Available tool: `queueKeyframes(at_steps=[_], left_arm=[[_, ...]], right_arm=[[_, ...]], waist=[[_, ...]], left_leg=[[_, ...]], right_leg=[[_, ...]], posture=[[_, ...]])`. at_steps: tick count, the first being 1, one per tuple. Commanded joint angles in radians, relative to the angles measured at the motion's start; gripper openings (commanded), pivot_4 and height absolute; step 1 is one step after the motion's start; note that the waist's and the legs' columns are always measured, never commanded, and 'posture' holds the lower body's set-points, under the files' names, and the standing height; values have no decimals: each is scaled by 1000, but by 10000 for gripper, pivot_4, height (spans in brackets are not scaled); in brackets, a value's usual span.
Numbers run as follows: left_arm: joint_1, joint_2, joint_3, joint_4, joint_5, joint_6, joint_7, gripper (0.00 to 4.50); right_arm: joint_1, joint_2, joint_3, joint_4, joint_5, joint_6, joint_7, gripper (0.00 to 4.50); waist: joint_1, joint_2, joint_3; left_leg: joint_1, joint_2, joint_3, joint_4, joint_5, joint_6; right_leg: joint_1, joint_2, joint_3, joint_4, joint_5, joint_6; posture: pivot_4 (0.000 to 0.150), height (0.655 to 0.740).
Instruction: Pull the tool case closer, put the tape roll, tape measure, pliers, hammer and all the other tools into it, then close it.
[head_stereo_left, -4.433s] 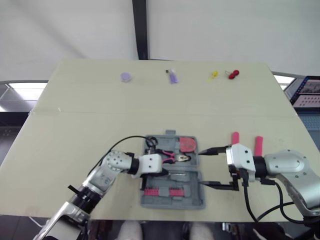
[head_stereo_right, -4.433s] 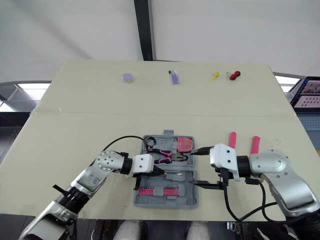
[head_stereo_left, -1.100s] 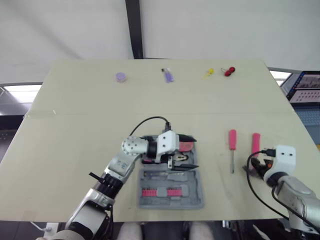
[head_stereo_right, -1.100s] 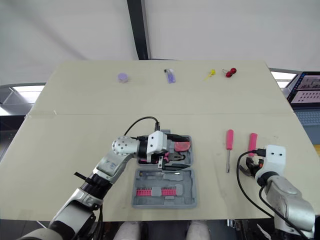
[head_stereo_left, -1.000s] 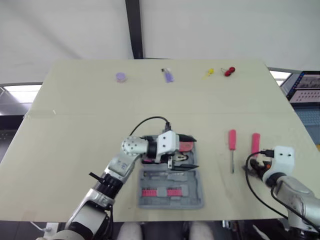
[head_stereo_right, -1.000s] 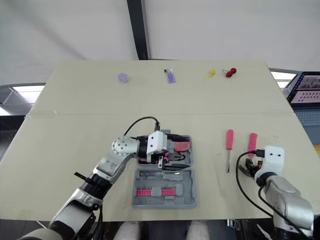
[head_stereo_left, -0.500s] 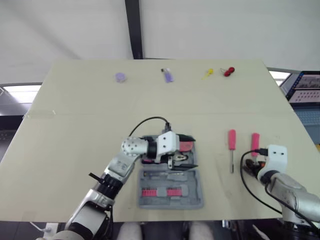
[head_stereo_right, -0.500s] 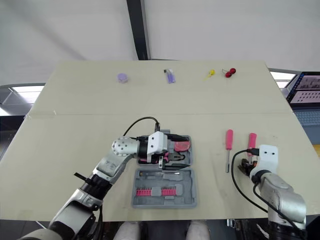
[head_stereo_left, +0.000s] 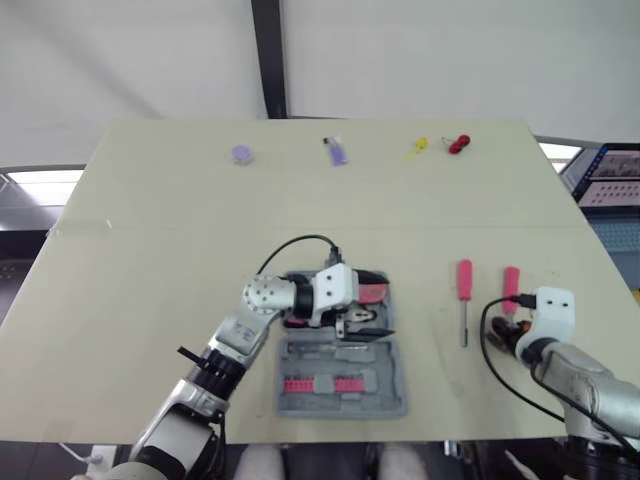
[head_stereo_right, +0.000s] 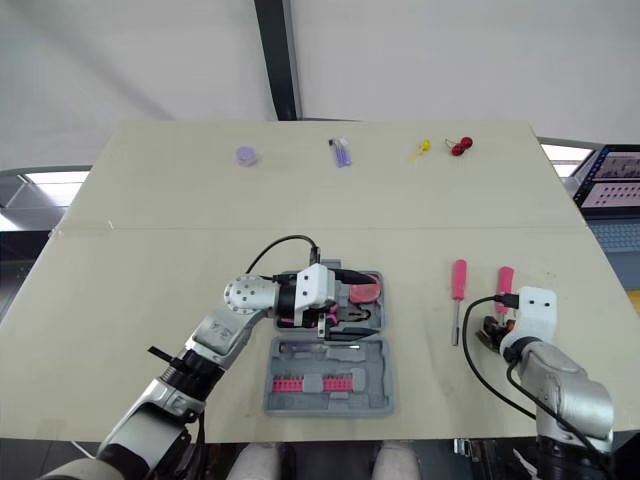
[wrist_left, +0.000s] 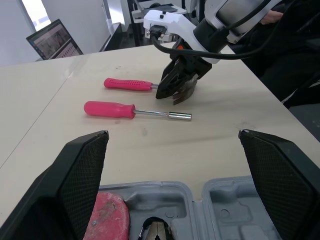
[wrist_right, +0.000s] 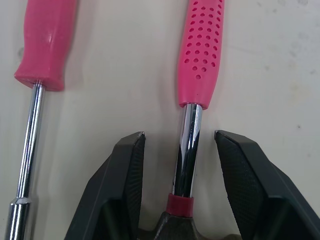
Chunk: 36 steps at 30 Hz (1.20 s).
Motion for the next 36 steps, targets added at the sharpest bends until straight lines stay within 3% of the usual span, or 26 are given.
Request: queueKeyframes(at_steps=[1,24,29,36], left_arm=[[-4,-7,-1,-35,3,-5,5,45000],[0,-10,-3,-41,5,-2,7,45000],[-2,-11,-1,-35,4,-8,7,45000],[-14,-13,7,-28,-2,-14,4,45000]], right_arm=[[38,-7,-5,2,-4,48,8,23646],[56,14,-11,-10,-1,67,1,23646],[54,19,-9,-4,-3,56,-2,1032],[52,26,-9,-2,-3,46,-6,402]], waist=[[0,0,0],[2,0,0],[3,-1,-1],[3,-2,-1]], left_leg=[[0,0,0,0,0,0],[0,0,0,0,0,0],[0,0,-1,0,0,0],[0,0,-1,0,0,0]], right_leg=[[0,0,0,0,0,0],[0,0,0,0,0,0],[1,0,0,0,0,0],[2,0,0,-1,0,0]], posture=[[1500,7400],[1500,7400],[1500,7400],[1500,7400]])
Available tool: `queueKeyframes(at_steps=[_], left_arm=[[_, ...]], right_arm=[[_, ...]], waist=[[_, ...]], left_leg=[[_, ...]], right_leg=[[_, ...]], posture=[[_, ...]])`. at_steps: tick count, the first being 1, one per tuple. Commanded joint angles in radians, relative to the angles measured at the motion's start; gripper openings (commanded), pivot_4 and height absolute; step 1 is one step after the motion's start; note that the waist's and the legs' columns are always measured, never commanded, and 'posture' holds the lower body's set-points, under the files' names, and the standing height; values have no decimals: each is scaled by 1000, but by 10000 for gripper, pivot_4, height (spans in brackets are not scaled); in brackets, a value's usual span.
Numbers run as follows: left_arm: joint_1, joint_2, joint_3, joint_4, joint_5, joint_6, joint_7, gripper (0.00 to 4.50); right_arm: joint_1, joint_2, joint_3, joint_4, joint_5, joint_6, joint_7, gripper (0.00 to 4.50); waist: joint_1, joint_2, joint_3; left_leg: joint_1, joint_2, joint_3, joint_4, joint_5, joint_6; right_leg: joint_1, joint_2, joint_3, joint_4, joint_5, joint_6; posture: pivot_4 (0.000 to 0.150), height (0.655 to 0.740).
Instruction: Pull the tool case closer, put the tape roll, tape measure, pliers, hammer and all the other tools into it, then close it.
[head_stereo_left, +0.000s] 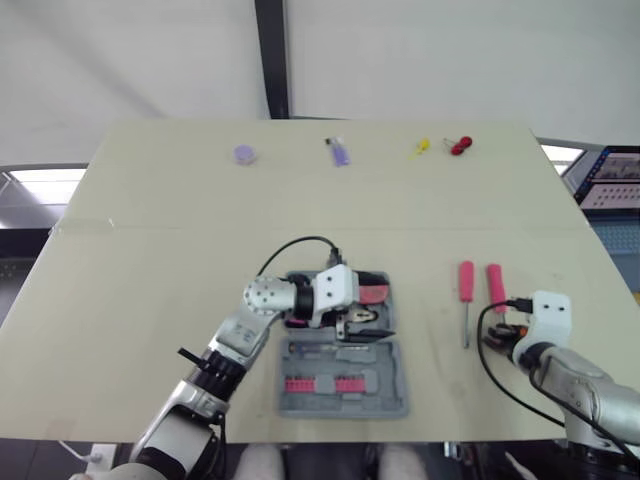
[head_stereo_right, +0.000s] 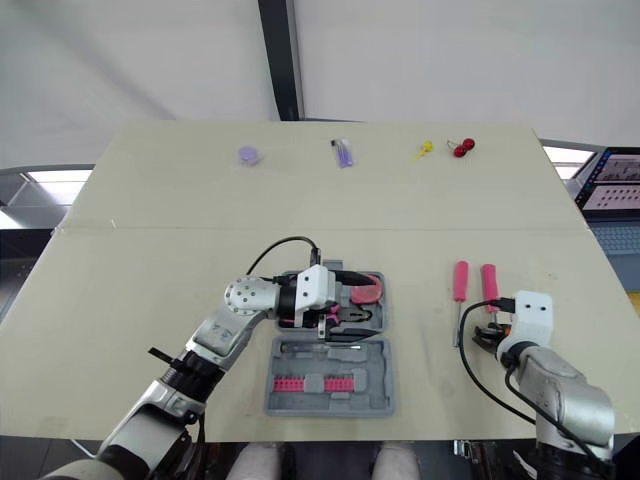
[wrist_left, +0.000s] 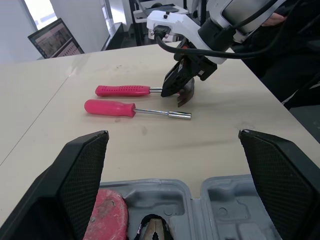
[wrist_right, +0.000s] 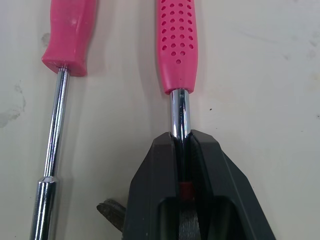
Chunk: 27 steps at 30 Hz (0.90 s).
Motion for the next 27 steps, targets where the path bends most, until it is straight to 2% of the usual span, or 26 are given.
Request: queueKeyframes(at_steps=[1,10,19,27], left_arm=[[-18,-9,8,-24,-3,-20,3,45000],[-23,-14,16,-21,-15,-31,3,45000],[-11,59,134,-67,-131,-39,-68,45000],[153,176,237,-215,-201,-38,-78,45000]], right_arm=[[26,11,-10,35,-15,19,-13,402],[24,-8,-26,18,-17,-32,3,402],[22,-278,-3,-150,71,22,243,402],[-47,-441,113,-278,165,13,451,402]], waist=[[0,0,0],[-1,-1,0],[-10,8,3],[-12,7,3]], left_leg=[[0,0,0,0,0,0],[0,0,0,0,0,0],[-2,0,0,-1,0,0],[-1,0,0,-1,0,0]], right_leg=[[0,0,0,0,0,0],[0,0,0,0,0,0],[-3,0,0,0,0,0],[-2,0,0,-1,0,0]], posture=[[1500,7400],[1500,7400],[1500,7400],[1500,7400]])
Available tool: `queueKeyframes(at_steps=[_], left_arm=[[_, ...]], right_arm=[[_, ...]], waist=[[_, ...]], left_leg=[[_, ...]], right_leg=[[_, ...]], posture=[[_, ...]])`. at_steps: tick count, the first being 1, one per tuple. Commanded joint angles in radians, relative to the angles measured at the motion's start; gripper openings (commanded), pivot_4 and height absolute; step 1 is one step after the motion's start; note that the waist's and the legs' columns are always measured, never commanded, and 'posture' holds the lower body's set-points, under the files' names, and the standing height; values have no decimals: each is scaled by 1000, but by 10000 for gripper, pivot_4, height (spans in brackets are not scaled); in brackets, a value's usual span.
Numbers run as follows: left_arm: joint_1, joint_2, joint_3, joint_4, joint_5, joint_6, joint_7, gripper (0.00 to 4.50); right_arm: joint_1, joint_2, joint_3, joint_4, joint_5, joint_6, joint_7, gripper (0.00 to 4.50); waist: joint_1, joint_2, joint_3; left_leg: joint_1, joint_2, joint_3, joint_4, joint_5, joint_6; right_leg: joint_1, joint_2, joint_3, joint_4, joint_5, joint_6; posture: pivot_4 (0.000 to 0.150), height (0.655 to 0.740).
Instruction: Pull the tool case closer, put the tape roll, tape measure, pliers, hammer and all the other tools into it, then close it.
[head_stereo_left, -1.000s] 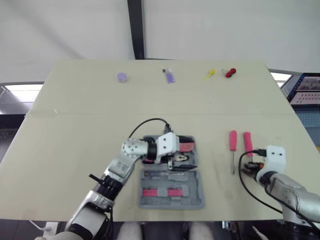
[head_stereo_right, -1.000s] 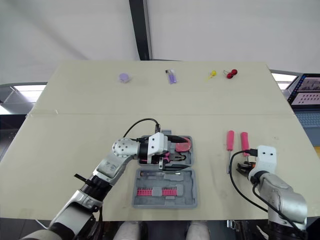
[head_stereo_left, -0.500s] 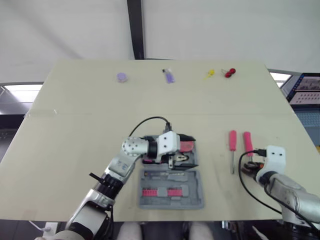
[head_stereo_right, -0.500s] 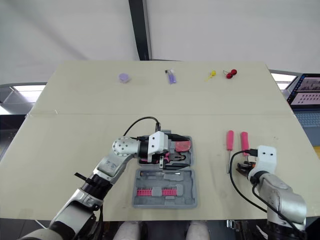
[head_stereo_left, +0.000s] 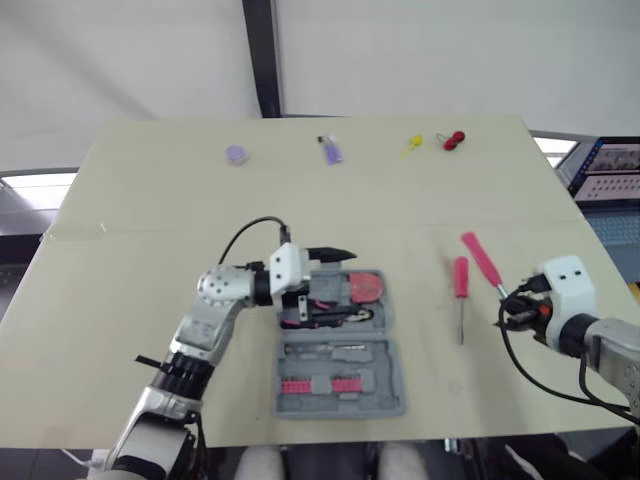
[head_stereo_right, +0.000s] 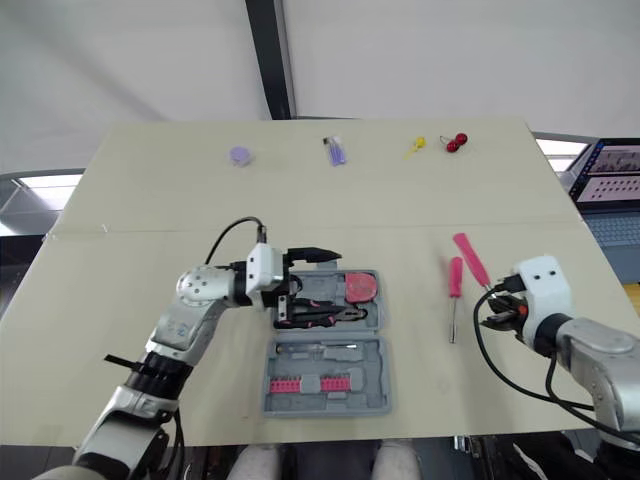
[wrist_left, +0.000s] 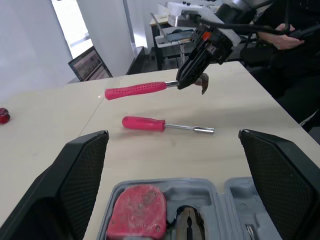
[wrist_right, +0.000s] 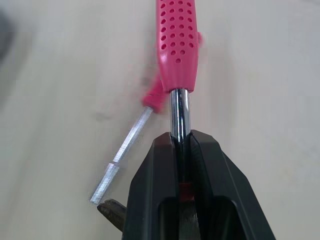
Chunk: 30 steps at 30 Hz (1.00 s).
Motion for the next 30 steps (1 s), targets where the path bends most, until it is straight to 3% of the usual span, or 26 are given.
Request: queueKeyframes(at_steps=[1,9,17,23,30], left_arm=[[76,45,64,-104,-42,-9,9,45000],[413,155,235,-326,-96,-1,80,45000],[759,147,336,-380,-138,-110,68,45000],[852,119,352,-312,-122,-208,74,45000],[898,102,335,-303,-105,-250,91,45000]], right_arm=[[-55,-48,52,-74,40,-27,87,402],[-228,-165,336,-162,34,-134,308,402],[-471,-177,627,-153,-64,-93,392,402],[-667,-133,869,-168,-140,33,434,402],[-759,-98,1006,-223,-163,127,433,402]], waist=[[5,0,0],[6,-3,2],[3,-3,3],[6,-3,3],[0,-3,3]], left_leg=[[0,0,0,0,0,0],[-1,0,-1,1,0,0],[-1,0,-2,1,0,0],[-2,0,-2,1,0,0],[-3,0,-2,1,0,0]], right_leg=[[0,0,0,0,0,0],[0,0,0,-1,0,0],[0,0,0,-1,0,0],[-1,0,0,-1,0,0],[-1,0,-1,-1,0,0]], posture=[[1500,7400],[1500,7400],[1500,7400],[1500,7400],[1500,7400]])
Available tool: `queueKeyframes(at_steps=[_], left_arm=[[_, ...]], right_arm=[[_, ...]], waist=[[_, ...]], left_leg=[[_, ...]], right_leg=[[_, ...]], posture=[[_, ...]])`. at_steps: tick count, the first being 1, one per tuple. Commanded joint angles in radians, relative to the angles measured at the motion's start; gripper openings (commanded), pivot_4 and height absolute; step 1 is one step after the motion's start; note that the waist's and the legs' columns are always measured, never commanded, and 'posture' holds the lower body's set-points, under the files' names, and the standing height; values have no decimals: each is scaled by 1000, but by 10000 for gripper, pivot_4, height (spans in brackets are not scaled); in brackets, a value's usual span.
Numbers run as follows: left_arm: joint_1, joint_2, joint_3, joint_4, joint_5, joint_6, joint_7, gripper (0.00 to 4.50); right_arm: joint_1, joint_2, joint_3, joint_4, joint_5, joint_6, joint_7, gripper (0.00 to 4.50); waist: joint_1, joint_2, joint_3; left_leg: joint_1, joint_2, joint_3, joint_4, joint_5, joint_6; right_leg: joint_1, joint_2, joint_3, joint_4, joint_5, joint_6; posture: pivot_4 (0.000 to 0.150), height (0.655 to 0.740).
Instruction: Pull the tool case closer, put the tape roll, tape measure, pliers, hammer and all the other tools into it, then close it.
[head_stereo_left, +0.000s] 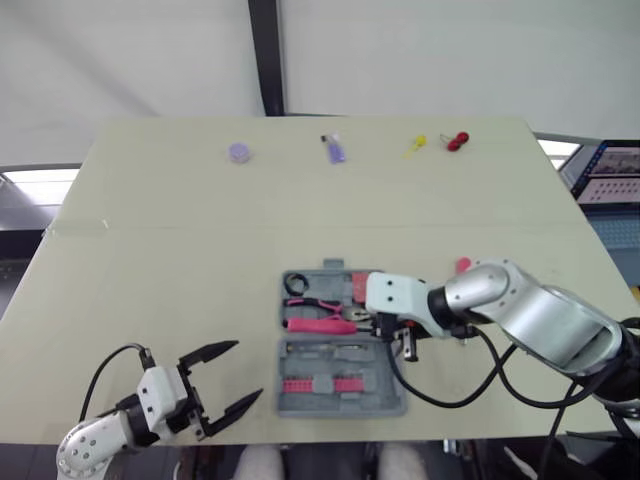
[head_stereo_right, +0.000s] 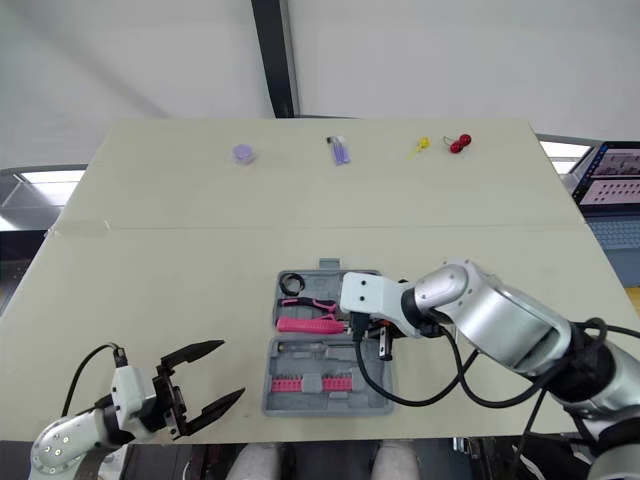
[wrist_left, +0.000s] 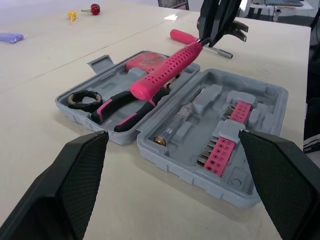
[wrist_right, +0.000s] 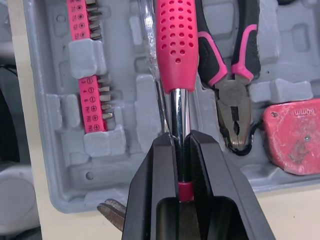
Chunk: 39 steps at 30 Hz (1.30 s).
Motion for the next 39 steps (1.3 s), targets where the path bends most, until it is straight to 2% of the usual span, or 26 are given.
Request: queueKeyframes(at_steps=[1,16,39], left_arm=[[28,-5,-11,-12,9,-30,8,45000],[59,6,-29,0,26,-57,20,45000],[46,16,-29,16,32,-60,36,45000]], right_arm=[[-5,8,44,-76,-16,25,5,402],[-31,96,160,-91,-63,93,-51,402],[-34,104,207,-66,-104,68,-55,402]], waist=[[-1,0,0],[-17,0,0],[-18,0,0]], left_leg=[[0,0,0,0,0,0],[-1,0,0,-1,0,0],[-1,0,0,-1,0,0]], right_leg=[[0,0,0,0,0,0],[-1,0,-1,0,0,0],[-1,0,-1,0,0,0]], posture=[[1500,7400],[1500,7400],[1500,7400]])
